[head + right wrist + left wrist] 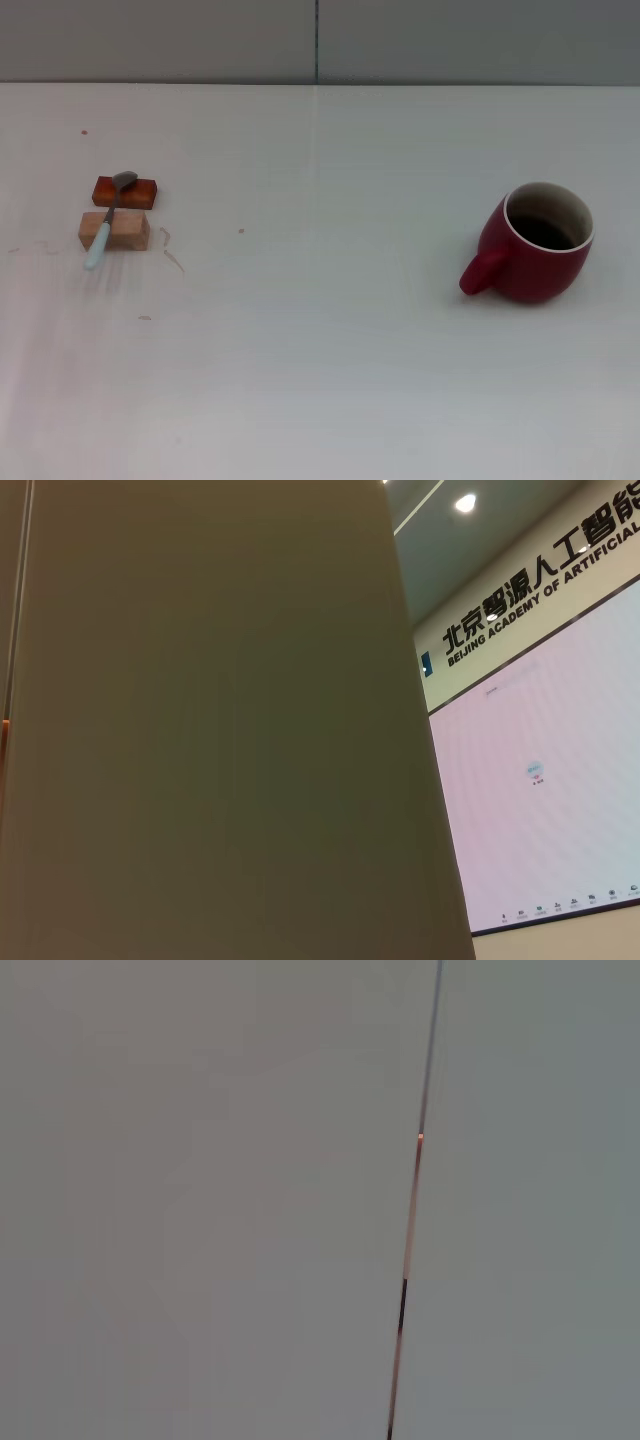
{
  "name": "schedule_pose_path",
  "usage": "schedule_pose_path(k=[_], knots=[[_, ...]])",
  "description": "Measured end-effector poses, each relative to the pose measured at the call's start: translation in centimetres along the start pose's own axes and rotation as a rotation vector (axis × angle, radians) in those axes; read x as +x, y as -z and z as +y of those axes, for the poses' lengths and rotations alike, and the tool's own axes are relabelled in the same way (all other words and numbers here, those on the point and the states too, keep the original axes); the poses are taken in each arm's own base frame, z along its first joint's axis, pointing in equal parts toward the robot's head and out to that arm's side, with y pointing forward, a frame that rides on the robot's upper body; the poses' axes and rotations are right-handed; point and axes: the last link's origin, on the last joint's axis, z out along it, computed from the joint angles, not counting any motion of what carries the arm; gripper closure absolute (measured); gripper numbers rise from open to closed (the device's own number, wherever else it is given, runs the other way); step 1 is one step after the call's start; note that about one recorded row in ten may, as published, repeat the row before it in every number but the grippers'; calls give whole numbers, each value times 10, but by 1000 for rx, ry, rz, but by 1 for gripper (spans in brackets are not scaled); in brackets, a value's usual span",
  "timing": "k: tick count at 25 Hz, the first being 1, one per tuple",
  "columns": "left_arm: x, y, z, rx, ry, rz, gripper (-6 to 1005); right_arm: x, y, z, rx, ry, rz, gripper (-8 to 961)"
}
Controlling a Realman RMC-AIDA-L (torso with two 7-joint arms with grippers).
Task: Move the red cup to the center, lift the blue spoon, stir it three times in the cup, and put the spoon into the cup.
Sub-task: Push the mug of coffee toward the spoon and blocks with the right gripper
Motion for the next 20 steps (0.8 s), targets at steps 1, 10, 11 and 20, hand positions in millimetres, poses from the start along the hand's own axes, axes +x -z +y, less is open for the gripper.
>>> schedule_pose_path(k=[1, 10, 11, 20], knots=[[0, 0, 0, 0, 0, 0, 140, 0, 0, 0, 0, 0, -1, 376], [-1, -3, 2, 0, 2, -8, 141, 0, 1, -1, 0, 6, 1, 377], [-1, -3, 2, 0, 2, -8, 141, 0, 1, -2, 1, 7, 1, 376], [-1, -3, 2, 0, 2, -9, 142, 1, 4, -3, 5, 9, 7, 377]])
